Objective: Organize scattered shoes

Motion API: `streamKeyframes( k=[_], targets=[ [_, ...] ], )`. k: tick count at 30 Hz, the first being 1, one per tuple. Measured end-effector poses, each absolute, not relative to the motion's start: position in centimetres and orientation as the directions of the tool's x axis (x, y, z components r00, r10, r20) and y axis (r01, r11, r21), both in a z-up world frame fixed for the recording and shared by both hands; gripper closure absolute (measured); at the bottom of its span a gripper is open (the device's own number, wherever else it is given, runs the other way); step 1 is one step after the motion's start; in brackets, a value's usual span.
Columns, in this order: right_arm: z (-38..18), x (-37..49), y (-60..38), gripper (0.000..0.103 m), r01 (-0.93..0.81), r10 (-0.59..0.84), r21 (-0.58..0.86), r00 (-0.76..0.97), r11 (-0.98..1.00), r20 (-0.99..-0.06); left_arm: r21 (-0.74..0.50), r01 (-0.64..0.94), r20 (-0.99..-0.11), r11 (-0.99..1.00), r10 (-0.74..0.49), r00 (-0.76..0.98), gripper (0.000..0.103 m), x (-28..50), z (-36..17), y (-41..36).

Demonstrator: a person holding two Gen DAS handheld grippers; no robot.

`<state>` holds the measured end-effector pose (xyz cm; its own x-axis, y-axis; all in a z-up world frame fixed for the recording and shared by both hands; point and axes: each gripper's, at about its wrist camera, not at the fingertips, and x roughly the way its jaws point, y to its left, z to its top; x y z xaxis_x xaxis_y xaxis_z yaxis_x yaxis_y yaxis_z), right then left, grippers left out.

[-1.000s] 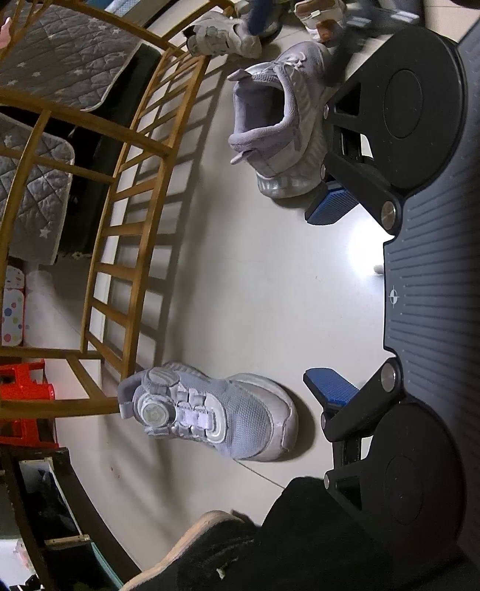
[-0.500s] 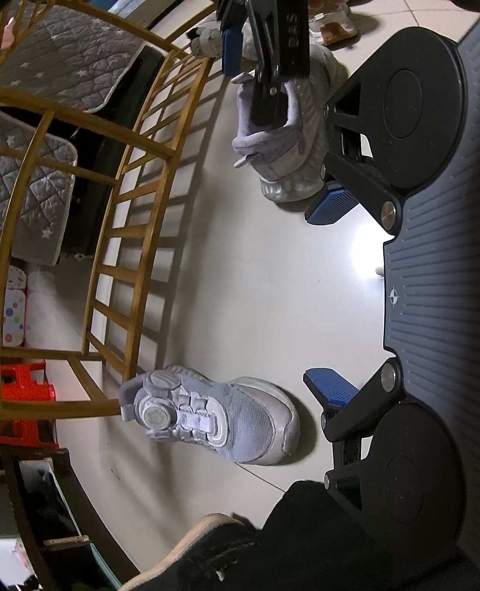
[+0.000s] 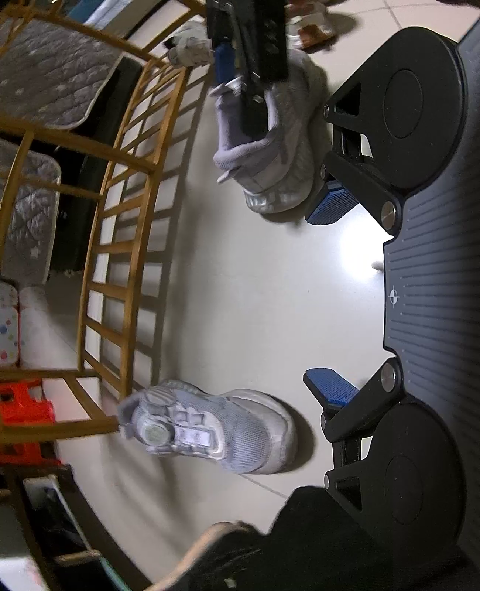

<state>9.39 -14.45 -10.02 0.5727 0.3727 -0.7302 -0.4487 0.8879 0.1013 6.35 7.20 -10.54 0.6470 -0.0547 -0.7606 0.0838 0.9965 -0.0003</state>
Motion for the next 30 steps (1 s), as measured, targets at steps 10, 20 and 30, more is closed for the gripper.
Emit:
streamKeyframes(
  k=[10,20,30],
  targets=[
    [-7.1,5.8,-16.7,0.0,-0.413,0.385,0.086,0.726,0.907,-0.57,0.068,0.165,-0.699,0.984,-0.071,0.711,0.017,8.0,-4.6,5.3],
    [-9.2,6.4,-16.7,0.0,-0.435,0.371,0.046,0.702,0.899,-0.609,0.027,0.127,-0.725,0.992,-0.068,0.685,0.015,7.7,-8.2,4.8],
    [-11.7,7.7,-15.6,0.001,-0.507,0.325,-0.056,0.628,0.86,-0.707,0.019,0.108,-0.758,0.994,-0.056,0.65,0.015,7.6,-10.4,5.9]
  ],
)
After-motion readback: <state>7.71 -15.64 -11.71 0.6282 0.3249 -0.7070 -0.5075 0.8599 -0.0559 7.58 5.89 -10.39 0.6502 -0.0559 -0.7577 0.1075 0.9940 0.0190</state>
